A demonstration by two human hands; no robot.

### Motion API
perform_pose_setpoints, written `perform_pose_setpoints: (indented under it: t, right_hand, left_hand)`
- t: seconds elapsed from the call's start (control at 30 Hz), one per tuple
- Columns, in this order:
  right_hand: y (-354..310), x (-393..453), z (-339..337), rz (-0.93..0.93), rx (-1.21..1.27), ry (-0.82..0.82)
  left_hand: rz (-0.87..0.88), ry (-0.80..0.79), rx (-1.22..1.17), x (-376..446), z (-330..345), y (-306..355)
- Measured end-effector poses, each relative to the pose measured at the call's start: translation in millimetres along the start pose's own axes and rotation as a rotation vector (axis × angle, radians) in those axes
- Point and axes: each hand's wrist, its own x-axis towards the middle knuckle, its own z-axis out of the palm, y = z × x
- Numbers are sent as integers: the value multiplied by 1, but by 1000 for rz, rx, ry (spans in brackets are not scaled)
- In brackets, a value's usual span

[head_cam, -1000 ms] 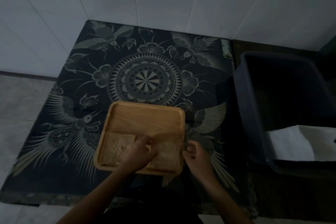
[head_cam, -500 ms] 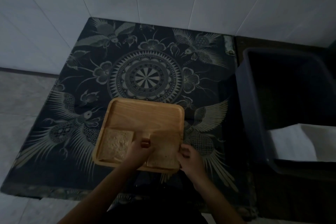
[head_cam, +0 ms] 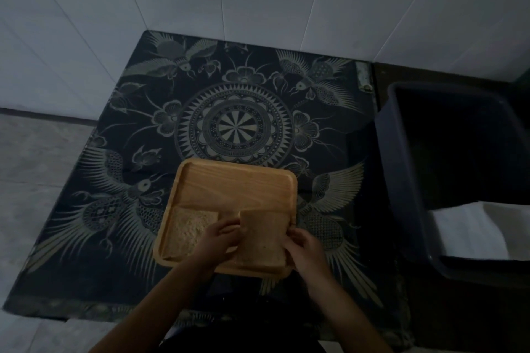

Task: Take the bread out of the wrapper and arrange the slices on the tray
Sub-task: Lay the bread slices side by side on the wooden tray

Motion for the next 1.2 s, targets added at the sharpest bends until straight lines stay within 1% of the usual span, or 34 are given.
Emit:
perform_pose_setpoints:
  t: [0.1,0.3,0.47,0.57,0.73,0.83,1.0,1.2]
  right_hand:
    - [-9,-2,6,-27,-9,12]
    - [-31,-3,30,-54,56,-55]
    - [-49,4,62,-81,13,-44]
    - [-58,10,82,-91,7,-40]
    - [-75,28,111,-116,1,-38]
    - [-85,43,129,-105,2,-37]
    - [-91,69,151,-121,-156,26]
    - [-84,84,162,-77,-176,33]
  left_hand:
    - [31,1,37,3,-13,7]
    - [78,20,70,7,-48,27]
    - [187,124,71,11,-76,46]
    - [208,169,87,19,-90,58]
    - [247,210,231,41,-110,80]
    - [239,228,255,52,-121,87]
    - [237,248,380,67,-134,94]
    - [232,274,440,76,-140,93]
